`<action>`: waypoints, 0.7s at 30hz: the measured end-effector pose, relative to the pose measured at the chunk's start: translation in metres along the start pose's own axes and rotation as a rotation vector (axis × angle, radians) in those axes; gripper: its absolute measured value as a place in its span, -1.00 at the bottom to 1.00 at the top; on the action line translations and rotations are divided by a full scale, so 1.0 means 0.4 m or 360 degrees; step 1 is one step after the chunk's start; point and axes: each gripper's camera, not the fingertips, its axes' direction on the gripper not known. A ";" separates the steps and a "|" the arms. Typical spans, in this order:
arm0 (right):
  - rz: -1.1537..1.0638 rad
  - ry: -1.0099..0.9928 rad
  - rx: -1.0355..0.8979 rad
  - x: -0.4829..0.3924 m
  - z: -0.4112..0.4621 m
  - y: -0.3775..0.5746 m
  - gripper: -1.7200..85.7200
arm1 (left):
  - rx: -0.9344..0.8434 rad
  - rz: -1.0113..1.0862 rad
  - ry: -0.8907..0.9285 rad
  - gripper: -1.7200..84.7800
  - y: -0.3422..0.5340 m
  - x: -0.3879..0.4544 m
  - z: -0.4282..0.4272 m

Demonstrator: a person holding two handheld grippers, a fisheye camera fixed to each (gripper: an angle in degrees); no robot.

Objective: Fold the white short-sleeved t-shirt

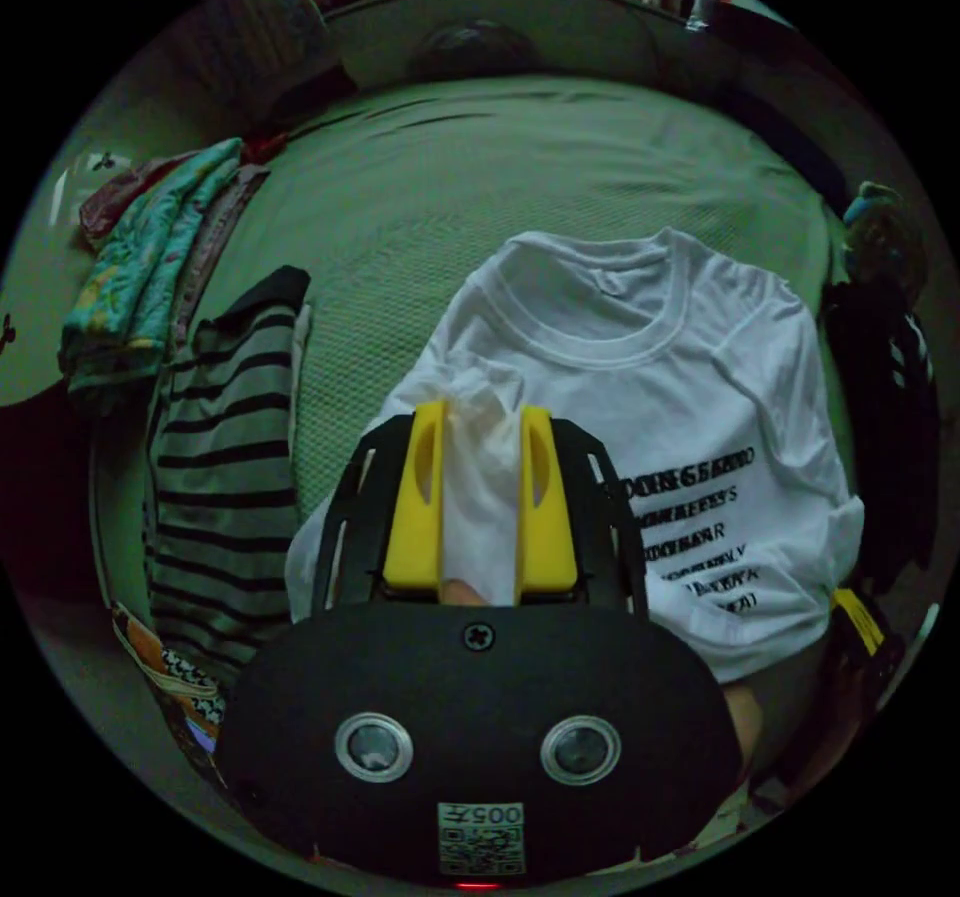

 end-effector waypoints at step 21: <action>0.0053 -0.0053 0.0394 0.124 -0.354 0.302 -1.00 | 0.0265 0.0298 0.0263 -0.94 0.653 -0.256 -0.507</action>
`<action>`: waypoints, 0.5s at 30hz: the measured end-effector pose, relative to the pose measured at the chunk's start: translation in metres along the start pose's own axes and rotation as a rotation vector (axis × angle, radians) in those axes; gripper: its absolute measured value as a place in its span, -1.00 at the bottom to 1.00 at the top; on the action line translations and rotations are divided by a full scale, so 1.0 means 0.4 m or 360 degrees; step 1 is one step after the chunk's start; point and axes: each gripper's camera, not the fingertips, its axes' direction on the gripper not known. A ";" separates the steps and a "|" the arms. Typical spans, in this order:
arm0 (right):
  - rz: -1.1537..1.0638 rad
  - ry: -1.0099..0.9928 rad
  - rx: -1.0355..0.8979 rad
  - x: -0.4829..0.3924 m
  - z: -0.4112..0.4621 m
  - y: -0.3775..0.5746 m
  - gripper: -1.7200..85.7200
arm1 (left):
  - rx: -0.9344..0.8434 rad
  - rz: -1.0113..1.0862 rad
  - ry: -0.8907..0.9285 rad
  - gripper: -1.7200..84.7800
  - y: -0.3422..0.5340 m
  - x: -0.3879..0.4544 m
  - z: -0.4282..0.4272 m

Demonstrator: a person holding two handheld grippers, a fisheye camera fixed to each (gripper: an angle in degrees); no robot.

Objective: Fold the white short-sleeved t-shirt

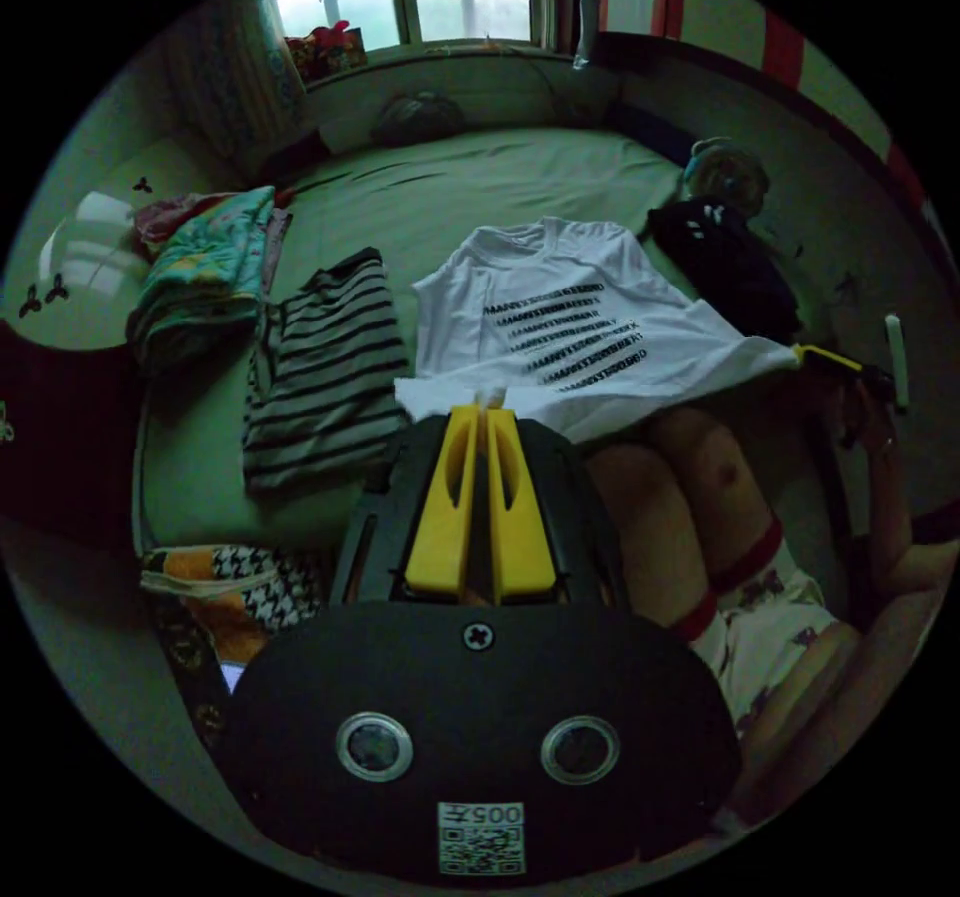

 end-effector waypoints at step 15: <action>-0.0210 -0.0170 -0.0449 0.024 -0.050 0.192 -0.99 | -0.0442 -0.0181 0.0017 -0.83 0.326 -0.021 -0.041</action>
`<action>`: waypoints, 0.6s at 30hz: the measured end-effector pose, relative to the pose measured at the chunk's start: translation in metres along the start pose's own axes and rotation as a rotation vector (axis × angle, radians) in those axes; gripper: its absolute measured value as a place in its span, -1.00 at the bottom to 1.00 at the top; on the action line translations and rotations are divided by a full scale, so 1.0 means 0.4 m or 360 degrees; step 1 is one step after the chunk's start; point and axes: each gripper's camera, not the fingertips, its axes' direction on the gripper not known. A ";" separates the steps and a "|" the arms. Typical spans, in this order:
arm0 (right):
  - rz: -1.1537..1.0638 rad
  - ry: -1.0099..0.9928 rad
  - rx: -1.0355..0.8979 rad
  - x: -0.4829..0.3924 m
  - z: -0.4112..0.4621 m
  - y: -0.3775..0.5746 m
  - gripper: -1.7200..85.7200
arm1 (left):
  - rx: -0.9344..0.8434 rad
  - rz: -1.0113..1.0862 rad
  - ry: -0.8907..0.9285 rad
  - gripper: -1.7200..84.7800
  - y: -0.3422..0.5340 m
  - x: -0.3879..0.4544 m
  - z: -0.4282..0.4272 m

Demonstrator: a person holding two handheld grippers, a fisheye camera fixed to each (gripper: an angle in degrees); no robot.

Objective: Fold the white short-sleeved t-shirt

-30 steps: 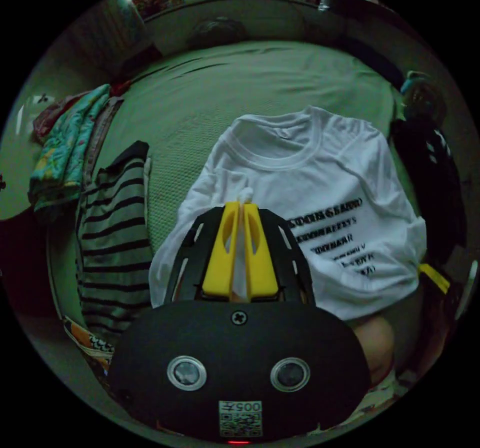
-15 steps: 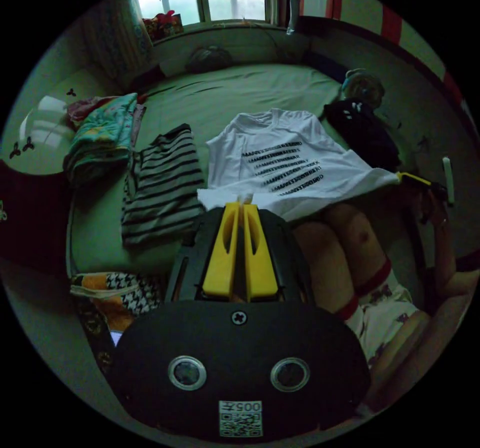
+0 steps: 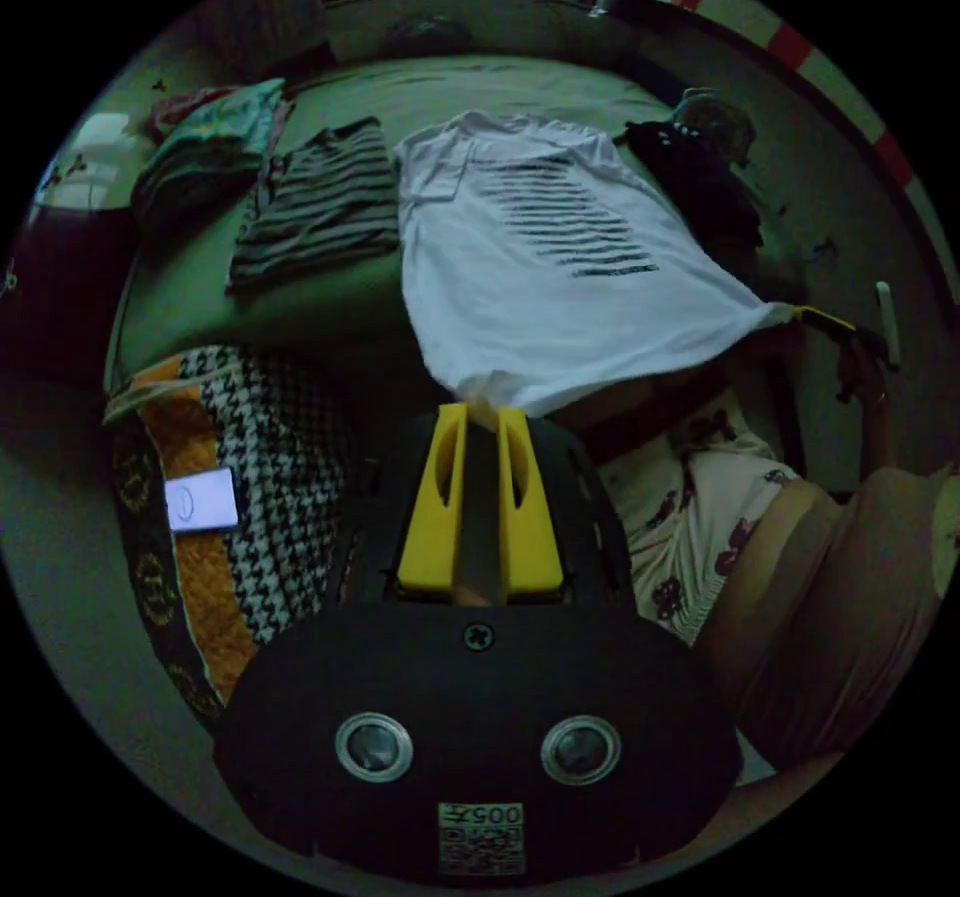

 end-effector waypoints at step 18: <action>-0.0281 0.0071 0.0411 -0.165 0.116 -0.576 -0.72 | 0.0386 0.0070 -0.0064 -0.73 -0.483 -0.004 0.159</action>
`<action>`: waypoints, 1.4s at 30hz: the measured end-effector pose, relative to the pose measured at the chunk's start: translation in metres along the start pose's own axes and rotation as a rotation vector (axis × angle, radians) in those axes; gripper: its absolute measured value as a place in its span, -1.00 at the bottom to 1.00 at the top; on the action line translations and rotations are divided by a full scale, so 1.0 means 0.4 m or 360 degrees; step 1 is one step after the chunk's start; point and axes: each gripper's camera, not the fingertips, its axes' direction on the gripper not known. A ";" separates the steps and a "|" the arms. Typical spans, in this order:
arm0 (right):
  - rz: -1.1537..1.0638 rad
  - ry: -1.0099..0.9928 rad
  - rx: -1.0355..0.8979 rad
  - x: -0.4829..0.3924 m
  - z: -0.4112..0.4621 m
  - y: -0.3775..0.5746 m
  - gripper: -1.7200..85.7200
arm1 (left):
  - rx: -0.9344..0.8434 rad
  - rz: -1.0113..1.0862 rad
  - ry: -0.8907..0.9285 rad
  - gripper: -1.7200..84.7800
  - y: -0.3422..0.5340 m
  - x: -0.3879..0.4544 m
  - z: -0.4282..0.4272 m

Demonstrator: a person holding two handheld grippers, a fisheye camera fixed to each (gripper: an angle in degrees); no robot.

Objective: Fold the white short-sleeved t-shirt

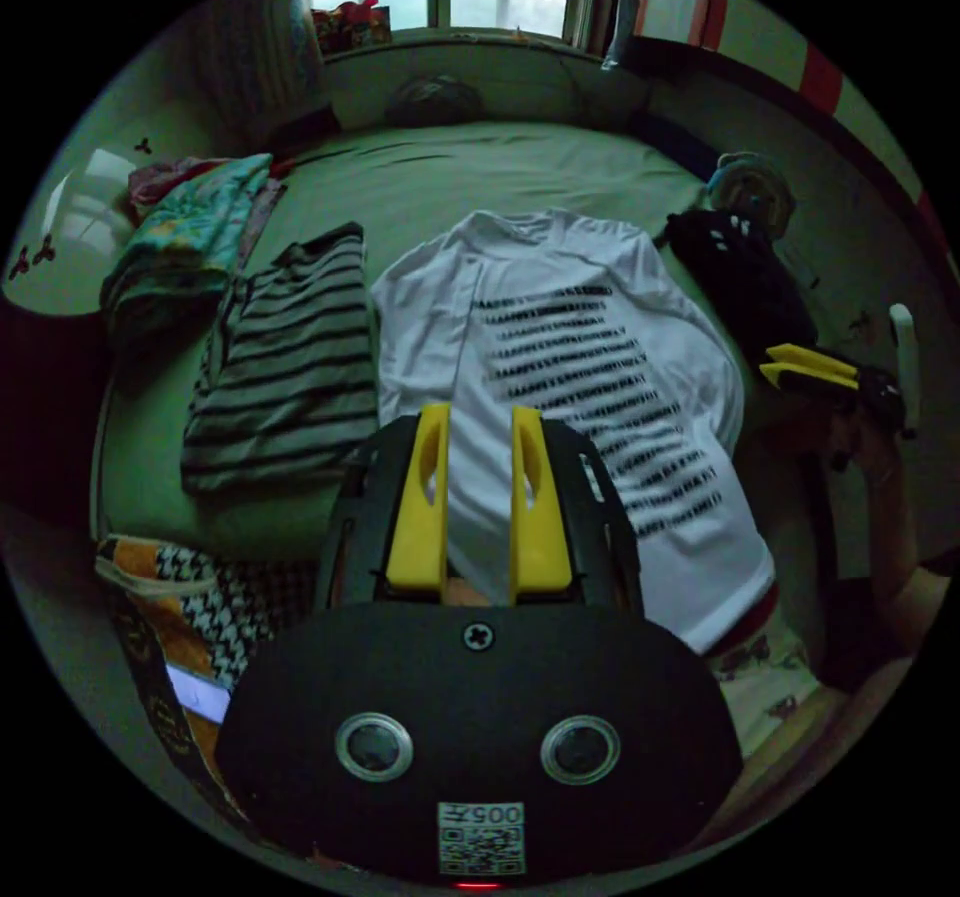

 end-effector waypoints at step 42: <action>0.0503 0.0054 0.0104 0.309 0.036 -0.226 -0.97 | 0.0154 -0.0877 -0.0041 -0.97 0.124 -0.424 0.148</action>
